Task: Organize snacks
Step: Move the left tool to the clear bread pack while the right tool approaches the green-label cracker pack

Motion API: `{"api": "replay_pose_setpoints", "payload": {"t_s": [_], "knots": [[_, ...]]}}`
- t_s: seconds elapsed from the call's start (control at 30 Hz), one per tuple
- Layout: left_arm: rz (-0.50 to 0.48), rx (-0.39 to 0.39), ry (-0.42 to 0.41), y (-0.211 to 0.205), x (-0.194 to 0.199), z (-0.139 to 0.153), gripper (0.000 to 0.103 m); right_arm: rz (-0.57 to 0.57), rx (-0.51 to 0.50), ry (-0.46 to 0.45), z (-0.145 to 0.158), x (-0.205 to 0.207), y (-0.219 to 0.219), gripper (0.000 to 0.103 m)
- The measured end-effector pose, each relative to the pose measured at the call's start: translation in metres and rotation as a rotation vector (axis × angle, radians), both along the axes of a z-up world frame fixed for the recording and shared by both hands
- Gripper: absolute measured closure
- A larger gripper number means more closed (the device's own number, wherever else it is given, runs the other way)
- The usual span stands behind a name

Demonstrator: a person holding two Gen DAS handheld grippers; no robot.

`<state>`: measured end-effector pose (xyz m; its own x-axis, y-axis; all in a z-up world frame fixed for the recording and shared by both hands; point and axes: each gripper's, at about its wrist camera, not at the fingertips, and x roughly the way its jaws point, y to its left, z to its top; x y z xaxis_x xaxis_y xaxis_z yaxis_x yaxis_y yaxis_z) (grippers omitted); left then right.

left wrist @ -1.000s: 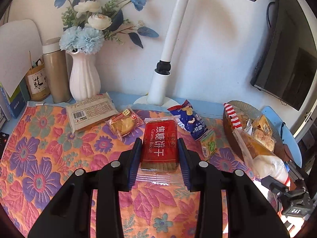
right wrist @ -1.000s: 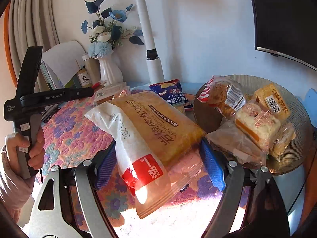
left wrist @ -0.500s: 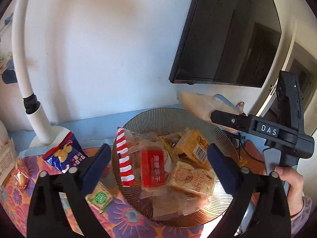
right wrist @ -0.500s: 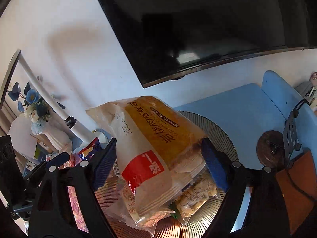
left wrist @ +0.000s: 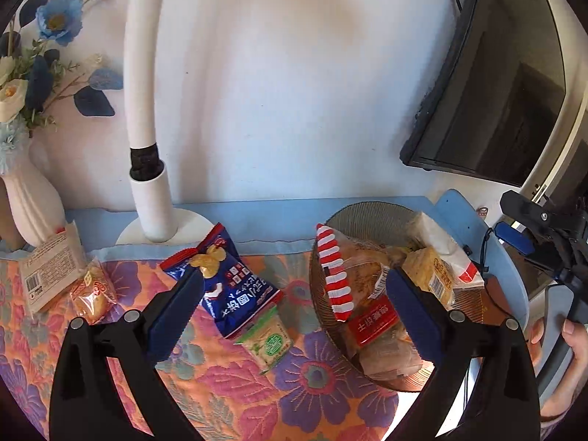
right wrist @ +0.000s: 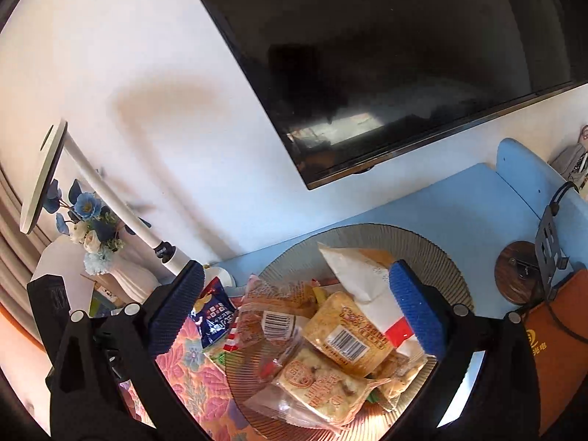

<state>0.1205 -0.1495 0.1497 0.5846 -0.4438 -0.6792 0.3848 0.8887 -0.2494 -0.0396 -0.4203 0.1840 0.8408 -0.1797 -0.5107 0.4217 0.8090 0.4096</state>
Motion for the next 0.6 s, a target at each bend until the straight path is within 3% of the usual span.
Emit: {"api": "replay_pose_setpoints", "payload": {"t_s": [0.17,0.27,0.37,0.6], "knots": [[0.130,0.044,-0.001,0.069,-0.001,0.004,0.005,0.091,-0.033,-0.020,0.003,0.022,0.066,0.003],[0.195,0.139,-0.040,0.111,0.003,-0.007,0.005,0.156,-0.032,-0.006,-0.009,0.034,0.108,0.003],[0.214,0.185,-0.015,0.151,0.005,-0.028,0.005,0.200,-0.037,0.035,-0.036,0.046,0.146,0.003],[0.180,0.146,0.116,0.201,0.004,-0.090,0.005,0.238,0.017,0.190,-0.120,0.076,0.191,0.003]]}}
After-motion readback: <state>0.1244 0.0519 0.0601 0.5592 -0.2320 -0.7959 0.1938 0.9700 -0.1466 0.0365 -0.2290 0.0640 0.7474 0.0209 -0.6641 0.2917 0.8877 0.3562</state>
